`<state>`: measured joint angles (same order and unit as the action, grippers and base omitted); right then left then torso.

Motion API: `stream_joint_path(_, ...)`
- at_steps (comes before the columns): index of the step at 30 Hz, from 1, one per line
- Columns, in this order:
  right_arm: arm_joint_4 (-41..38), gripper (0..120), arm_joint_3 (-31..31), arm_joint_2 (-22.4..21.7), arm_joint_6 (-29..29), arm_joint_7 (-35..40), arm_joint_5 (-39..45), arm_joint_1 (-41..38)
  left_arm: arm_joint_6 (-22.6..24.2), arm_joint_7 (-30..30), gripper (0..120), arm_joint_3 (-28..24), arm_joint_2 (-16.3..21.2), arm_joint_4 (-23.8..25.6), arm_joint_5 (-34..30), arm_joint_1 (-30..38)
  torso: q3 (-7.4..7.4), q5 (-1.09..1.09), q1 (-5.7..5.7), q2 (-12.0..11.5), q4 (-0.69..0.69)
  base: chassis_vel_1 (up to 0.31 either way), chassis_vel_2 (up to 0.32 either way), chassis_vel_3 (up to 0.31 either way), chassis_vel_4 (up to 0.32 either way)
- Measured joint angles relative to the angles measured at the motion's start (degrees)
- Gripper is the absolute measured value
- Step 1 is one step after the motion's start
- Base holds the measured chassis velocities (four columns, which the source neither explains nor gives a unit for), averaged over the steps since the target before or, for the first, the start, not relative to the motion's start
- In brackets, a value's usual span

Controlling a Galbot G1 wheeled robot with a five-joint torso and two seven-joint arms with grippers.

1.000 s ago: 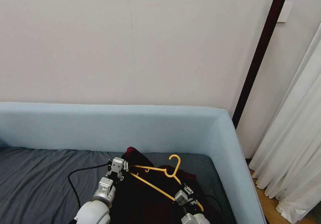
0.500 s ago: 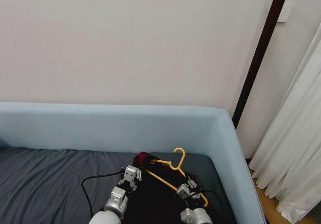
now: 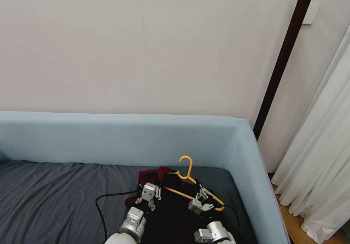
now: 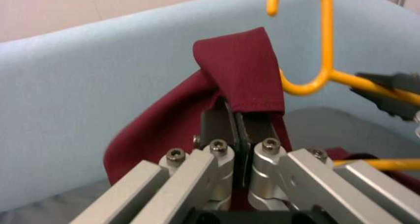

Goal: Pick up the clothes from the sofa and hang them on the clothes hanger.

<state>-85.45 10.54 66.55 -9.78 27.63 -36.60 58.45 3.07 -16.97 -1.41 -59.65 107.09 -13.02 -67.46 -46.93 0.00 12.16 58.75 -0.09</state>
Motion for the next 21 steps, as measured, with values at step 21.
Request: stream_joint_path(21,-1.05,5,1.53,1.5,5.63,2.19,5.31,-0.73,-2.65,-0.44,0,-1.07,-1.36,-0.32,2.69,-2.21,0.0,0.01,0.0,0.0,0.01,0.0,0.0,0.0,0.0)
